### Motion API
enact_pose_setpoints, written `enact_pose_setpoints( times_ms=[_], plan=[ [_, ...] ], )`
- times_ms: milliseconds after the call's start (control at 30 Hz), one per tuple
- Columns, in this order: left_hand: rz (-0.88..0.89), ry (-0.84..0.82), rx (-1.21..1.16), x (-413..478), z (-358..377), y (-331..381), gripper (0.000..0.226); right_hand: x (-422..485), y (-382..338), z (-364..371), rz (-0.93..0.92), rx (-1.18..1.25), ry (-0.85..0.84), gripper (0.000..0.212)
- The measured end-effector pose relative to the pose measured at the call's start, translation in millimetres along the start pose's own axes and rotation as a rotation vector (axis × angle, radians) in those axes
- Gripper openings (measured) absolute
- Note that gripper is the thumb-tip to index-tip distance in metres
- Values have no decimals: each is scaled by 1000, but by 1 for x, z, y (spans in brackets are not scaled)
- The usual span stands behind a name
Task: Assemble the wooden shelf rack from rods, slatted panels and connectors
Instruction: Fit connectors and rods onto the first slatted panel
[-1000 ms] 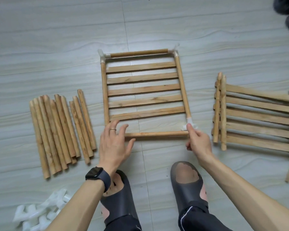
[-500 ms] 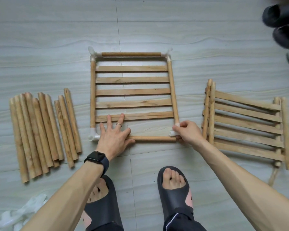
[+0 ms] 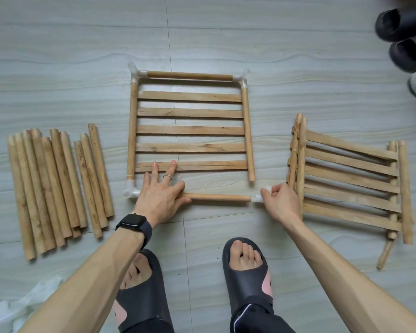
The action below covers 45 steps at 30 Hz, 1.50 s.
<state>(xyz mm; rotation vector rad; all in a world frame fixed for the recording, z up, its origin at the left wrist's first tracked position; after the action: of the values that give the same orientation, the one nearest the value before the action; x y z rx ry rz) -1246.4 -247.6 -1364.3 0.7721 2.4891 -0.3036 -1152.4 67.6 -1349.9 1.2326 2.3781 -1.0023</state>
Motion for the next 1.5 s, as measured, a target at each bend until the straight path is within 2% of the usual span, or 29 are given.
enact_pose_setpoints(
  times_ms=[200,433,567,867,1000,1167,1300,1500],
  plan=[
    [5,18,-27,-1,0,-1,51,-5,12,9,78,193,5,32],
    [2,55,-64,0,-1,-1,52,-5,-1,7,12,178,80,25],
    [-4,102,-79,0,0,-1,53,-9,-2,7,-44,179,110,29],
    [-15,118,-106,0,-1,-5,52,-10,0,17,-6,293,102,33],
    [-25,107,-113,0,0,-5,50,-8,8,15,51,367,80,33],
    [-21,108,-114,0,1,-4,54,-13,-1,18,16,444,68,29],
    [-32,107,-101,-1,4,-6,53,-13,5,23,114,515,-10,35],
    [-60,65,-152,1,1,-5,49,-11,-1,21,73,418,-71,43]
  ],
)
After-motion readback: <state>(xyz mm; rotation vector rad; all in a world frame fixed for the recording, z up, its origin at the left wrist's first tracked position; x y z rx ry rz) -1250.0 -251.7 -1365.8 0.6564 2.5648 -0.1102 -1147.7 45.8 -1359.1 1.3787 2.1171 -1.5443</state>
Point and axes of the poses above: each hand's wrist, its own x-axis towards the middle knuckle, its own z-axis out of the palm, y = z × x, the point moved 10 cm from there along x, towards the middle knuckle, and after that the axes turned 12 degrees about x, right-handed, at the moved point
